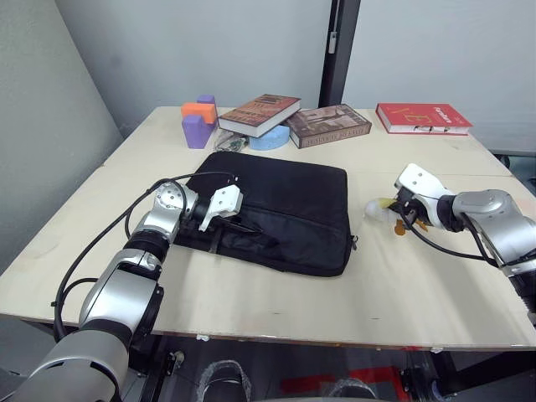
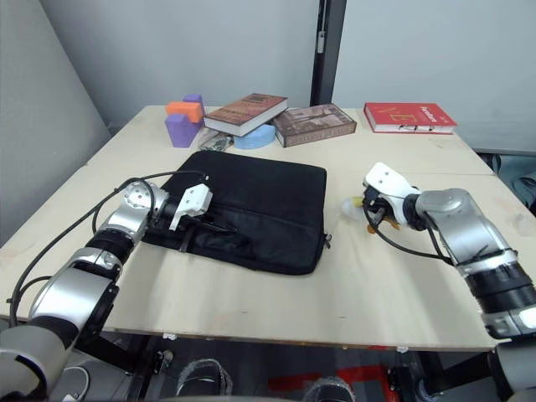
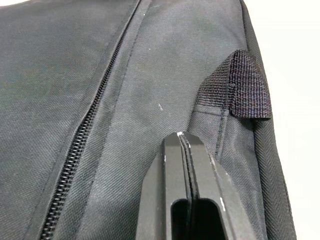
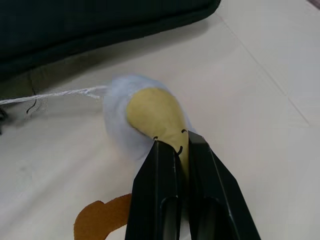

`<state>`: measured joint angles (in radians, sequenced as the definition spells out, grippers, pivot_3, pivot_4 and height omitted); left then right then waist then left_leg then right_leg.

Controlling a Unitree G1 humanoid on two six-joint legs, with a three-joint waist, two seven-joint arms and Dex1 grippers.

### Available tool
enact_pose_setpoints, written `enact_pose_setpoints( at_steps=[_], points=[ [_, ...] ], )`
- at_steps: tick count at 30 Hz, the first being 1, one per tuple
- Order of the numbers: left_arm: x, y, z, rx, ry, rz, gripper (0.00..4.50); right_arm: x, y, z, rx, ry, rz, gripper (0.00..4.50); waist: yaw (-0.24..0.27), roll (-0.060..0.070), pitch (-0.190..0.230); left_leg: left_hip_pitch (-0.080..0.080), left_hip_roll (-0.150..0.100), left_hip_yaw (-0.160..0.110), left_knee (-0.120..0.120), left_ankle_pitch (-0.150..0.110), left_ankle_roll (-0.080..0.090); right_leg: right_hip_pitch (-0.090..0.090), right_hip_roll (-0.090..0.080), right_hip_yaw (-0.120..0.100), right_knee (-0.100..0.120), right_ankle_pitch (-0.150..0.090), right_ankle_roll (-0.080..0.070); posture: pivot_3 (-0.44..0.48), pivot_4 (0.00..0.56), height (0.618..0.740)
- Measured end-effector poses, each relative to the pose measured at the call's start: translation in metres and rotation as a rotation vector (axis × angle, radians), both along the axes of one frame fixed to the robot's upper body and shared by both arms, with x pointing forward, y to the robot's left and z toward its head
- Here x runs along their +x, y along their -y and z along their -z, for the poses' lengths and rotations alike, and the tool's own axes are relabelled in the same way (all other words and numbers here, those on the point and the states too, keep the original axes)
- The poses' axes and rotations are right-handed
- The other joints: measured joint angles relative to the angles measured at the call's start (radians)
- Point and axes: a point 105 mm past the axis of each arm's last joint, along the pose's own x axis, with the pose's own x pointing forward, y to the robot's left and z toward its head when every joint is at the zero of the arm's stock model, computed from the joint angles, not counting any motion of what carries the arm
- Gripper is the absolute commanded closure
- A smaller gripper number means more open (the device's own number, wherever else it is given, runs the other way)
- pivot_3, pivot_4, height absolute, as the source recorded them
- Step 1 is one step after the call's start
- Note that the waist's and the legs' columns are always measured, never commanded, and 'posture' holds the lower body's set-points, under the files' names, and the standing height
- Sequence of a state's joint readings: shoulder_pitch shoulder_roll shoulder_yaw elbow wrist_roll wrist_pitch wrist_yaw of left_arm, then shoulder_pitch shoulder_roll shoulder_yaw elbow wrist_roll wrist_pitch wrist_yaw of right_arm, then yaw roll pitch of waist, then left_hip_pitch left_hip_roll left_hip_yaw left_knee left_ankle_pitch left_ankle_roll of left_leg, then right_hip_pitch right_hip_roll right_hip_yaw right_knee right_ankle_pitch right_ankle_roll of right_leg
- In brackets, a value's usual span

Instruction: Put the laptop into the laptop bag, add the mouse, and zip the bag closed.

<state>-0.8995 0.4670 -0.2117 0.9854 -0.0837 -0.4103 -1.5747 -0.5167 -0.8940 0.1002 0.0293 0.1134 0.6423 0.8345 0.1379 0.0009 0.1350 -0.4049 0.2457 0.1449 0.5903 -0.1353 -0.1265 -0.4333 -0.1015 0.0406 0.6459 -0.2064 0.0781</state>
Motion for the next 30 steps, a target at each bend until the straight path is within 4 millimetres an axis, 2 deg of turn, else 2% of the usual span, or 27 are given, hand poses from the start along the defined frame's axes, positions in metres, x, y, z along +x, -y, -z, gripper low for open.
enact_pose_setpoints(
  at_steps=[1,4,8,14,20,23,26,30],
  points=[
    [0.000,0.000,0.000,-0.002,-0.002,-0.001,4.50,0.000,0.000,0.000,0.000,-0.003,0.001,4.44,0.000,0.000,0.000,0.000,0.000,0.000,0.000,0.000,0.000,0.000,0.000,0.000,0.000,0.000,0.000,0.000,0.150,0.725],
    [0.001,0.003,-0.002,-0.024,-0.026,-0.010,4.50,-0.004,0.003,0.006,0.023,-0.043,0.016,3.46,0.003,0.000,0.000,0.000,0.000,0.000,0.000,0.000,0.000,0.000,0.000,0.000,-0.001,0.000,0.000,0.000,0.150,0.725],
    [-0.001,0.007,-0.005,-0.076,-0.080,-0.027,4.50,-0.022,0.009,0.020,0.074,-0.143,0.025,2.07,0.009,0.000,0.002,-0.001,0.000,0.000,-0.001,0.000,0.000,-0.001,0.000,0.000,-0.001,0.000,0.000,0.000,0.150,0.725],
    [-0.018,0.010,-0.016,-0.107,-0.120,0.012,4.50,-0.018,0.023,-0.005,0.117,-0.066,0.075,0.02,-0.009,0.000,0.005,-0.010,0.002,0.000,-0.001,0.000,0.000,-0.010,0.002,-0.002,-0.001,0.000,0.000,0.000,0.150,0.725],
    [-0.031,-0.004,-0.028,-0.096,-0.118,0.009,4.50,-0.031,0.026,-0.013,0.180,-0.112,0.053,0.02,-0.018,0.000,0.005,-0.013,0.002,-0.001,-0.004,0.000,0.000,-0.012,0.002,-0.003,-0.005,0.000,0.000,0.000,0.150,0.725],
    [-0.036,-0.018,-0.036,-0.087,-0.108,-0.027,4.50,-0.040,0.035,-0.025,0.203,-0.110,0.057,0.02,-0.018,0.000,0.005,-0.014,0.002,-0.001,-0.003,0.000,0.000,-0.012,0.002,-0.003,-0.005,0.000,0.000,0.000,0.150,0.725],
    [-0.039,-0.032,-0.051,-0.105,-0.090,-0.072,4.50,-0.054,0.046,-0.036,0.250,-0.115,0.057,0.02,-0.016,0.000,0.005,-0.014,0.002,-0.001,-0.003,0.000,0.000,-0.012,0.002,-0.003,-0.005,0.000,0.000,0.000,0.150,0.725],
    [-0.040,-0.052,-0.068,-0.142,-0.077,-0.166,4.50,-0.076,0.042,-0.040,0.331,-0.159,-0.022,0.02,-0.015,0.000,0.005,-0.014,0.002,-0.001,-0.002,0.000,0.000,-0.012,0.002,-0.003,-0.005,0.000,0.000,0.000,0.150,0.725]
  ],
)
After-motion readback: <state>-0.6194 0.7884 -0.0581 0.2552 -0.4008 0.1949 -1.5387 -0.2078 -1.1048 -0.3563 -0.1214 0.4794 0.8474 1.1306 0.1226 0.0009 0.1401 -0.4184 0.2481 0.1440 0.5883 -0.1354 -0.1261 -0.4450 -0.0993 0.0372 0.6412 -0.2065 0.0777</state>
